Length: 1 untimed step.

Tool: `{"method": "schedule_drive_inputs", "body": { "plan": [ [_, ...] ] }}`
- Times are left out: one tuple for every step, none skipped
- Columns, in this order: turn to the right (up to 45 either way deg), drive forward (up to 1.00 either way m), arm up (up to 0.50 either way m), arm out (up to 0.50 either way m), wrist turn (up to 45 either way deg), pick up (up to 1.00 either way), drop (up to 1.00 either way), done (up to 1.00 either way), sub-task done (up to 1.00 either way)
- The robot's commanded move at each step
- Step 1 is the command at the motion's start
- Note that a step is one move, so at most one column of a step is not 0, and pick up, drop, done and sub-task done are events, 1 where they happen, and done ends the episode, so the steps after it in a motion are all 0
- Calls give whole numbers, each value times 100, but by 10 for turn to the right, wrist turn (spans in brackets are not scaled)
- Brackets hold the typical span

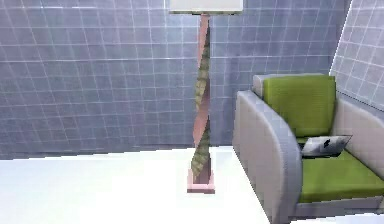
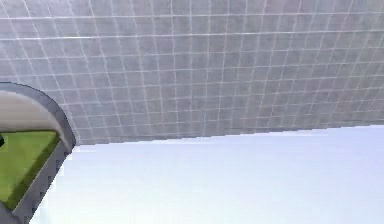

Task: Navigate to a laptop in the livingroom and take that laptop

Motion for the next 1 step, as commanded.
{"method": "schedule_drive_inputs", "body": {
  "plan": [
    [120,0,0,0,0,0,0,0,0]
  ]
}}
